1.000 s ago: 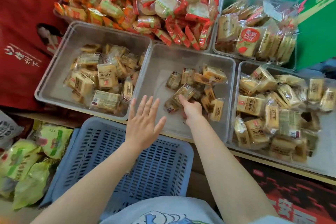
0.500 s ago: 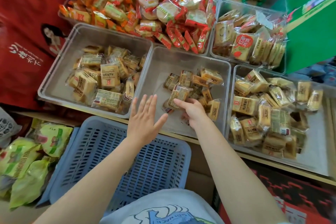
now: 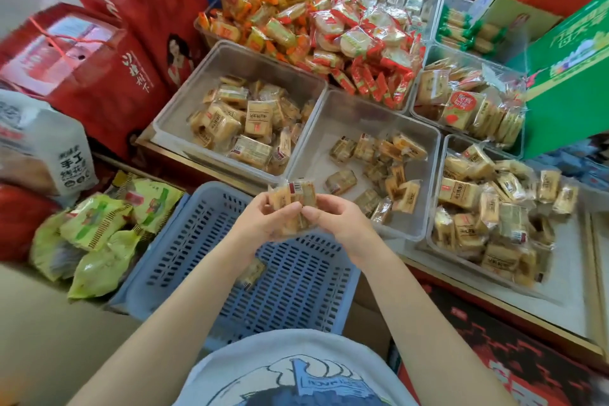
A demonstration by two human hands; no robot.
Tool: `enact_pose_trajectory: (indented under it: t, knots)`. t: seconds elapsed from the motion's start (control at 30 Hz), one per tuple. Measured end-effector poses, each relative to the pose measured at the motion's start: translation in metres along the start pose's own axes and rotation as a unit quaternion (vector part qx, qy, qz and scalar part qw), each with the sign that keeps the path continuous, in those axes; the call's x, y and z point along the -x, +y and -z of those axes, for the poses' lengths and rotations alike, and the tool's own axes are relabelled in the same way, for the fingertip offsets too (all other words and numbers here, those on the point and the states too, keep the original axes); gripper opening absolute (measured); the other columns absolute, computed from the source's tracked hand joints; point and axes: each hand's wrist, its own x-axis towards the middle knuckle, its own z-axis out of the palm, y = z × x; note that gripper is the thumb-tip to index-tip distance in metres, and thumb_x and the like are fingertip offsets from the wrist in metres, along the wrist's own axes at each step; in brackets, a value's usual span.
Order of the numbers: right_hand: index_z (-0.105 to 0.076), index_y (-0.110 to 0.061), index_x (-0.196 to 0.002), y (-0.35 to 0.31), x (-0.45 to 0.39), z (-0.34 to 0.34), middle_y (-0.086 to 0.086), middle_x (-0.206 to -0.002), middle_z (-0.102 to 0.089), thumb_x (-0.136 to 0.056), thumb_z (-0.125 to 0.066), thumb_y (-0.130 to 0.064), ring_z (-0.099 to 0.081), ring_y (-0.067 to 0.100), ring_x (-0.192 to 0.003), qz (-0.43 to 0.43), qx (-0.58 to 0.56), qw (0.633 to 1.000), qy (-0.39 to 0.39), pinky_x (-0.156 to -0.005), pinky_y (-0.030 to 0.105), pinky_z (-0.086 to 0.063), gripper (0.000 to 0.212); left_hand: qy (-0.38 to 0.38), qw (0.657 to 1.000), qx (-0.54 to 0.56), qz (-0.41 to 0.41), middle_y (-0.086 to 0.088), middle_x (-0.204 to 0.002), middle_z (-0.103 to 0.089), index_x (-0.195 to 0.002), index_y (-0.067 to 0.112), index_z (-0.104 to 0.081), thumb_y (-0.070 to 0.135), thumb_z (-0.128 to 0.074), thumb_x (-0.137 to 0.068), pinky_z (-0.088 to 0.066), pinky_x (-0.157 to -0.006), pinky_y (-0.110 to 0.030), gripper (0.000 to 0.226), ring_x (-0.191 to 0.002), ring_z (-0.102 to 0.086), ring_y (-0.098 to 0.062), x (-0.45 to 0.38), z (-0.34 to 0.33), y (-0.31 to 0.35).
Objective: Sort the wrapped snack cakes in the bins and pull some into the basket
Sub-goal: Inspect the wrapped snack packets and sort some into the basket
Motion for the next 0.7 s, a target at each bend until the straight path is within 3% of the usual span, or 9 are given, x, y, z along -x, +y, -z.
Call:
enact_pose_trajectory:
  t: [0.1,0.2,0.33,0.43,0.5,0.6,0.7]
  knots:
    - [-0.071,-0.018,-0.118,0.005,0.013,-0.017,0.002,-0.112,-0.077,-0.094,-0.072,-0.02,-0.071,0.024,-0.105,-0.013,0.001,1.0,-0.016,-0.088,0.036,-0.056,0.024,-0.029,0.999,0.022,0.002,-0.015,-0.125,-0.071,-0.138,0.012,-0.057,0.058,-0.081,-0.075,-0.057,-0.096,-0.049,0.081,-0.113,-0.07,-0.034,0.024,0.011,-0.014]
    - [-0.068,-0.015,-0.124,0.01,0.028,-0.028,0.009,-0.119,-0.074,-0.086,-0.075,-0.03,-0.068,0.034,-0.115,-0.031,-0.006,0.999,-0.043,-0.1,0.05,-0.053,0.042,-0.046,0.996,0.071,0.021,-0.018,-0.126,-0.07,-0.137,0.011,-0.055,0.044,-0.079,-0.087,-0.061,-0.084,-0.043,0.064,-0.112,-0.071,-0.034,0.045,0.016,-0.022]
    - [-0.065,-0.012,-0.128,0.012,0.046,-0.038,0.009,-0.119,-0.074,-0.1,-0.065,-0.029,-0.071,0.026,-0.111,-0.049,-0.027,0.998,-0.039,-0.097,0.046,-0.057,0.033,-0.088,0.993,0.079,0.027,-0.019,-0.126,-0.07,-0.135,0.009,-0.053,0.027,-0.073,-0.091,-0.061,-0.088,-0.047,0.052,-0.113,-0.07,-0.035,0.067,0.019,-0.03]
    - [-0.064,-0.005,-0.127,0.013,0.054,-0.042,0.016,-0.118,-0.073,-0.103,-0.056,-0.023,-0.071,0.028,-0.107,-0.06,-0.088,0.994,-0.027,-0.089,0.042,-0.059,0.03,-0.065,0.992,0.1,0.041,-0.023,-0.126,-0.068,-0.133,0.007,-0.051,0.027,-0.076,-0.091,-0.058,-0.092,-0.059,0.053,-0.111,-0.07,-0.04,0.075,0.023,-0.031]
    - [-0.062,0.0,-0.127,0.014,0.058,-0.043,0.02,-0.119,-0.072,-0.104,-0.056,-0.022,-0.069,0.033,-0.109,-0.063,-0.094,0.993,-0.022,-0.092,0.048,-0.058,0.033,-0.033,0.991,0.115,0.052,-0.022,-0.124,-0.069,-0.13,0.011,-0.054,0.027,-0.07,-0.096,-0.057,-0.092,-0.063,0.041,-0.11,-0.07,-0.04,0.08,0.026,-0.03]
    - [-0.061,-0.004,-0.12,0.016,0.065,-0.046,0.014,-0.107,-0.072,-0.105,-0.053,-0.028,-0.07,0.032,-0.102,-0.06,-0.076,0.995,-0.008,-0.09,0.05,-0.056,0.029,-0.017,0.993,0.104,0.056,-0.017,-0.118,-0.072,-0.126,0.017,-0.061,0.032,-0.056,-0.104,-0.061,-0.083,-0.055,0.028,-0.106,-0.072,-0.036,0.088,0.028,-0.027]
    - [-0.061,-0.011,-0.118,0.017,0.072,-0.054,0.01,-0.105,-0.068,-0.108,-0.045,-0.035,-0.066,0.022,-0.095,-0.047,-0.064,0.997,0.006,-0.085,0.043,-0.054,0.031,-0.006,0.995,0.088,0.048,-0.016,-0.104,-0.075,-0.114,0.013,-0.069,0.027,-0.06,-0.101,-0.062,-0.074,-0.055,0.021,-0.093,-0.074,-0.035,0.093,0.024,-0.027]
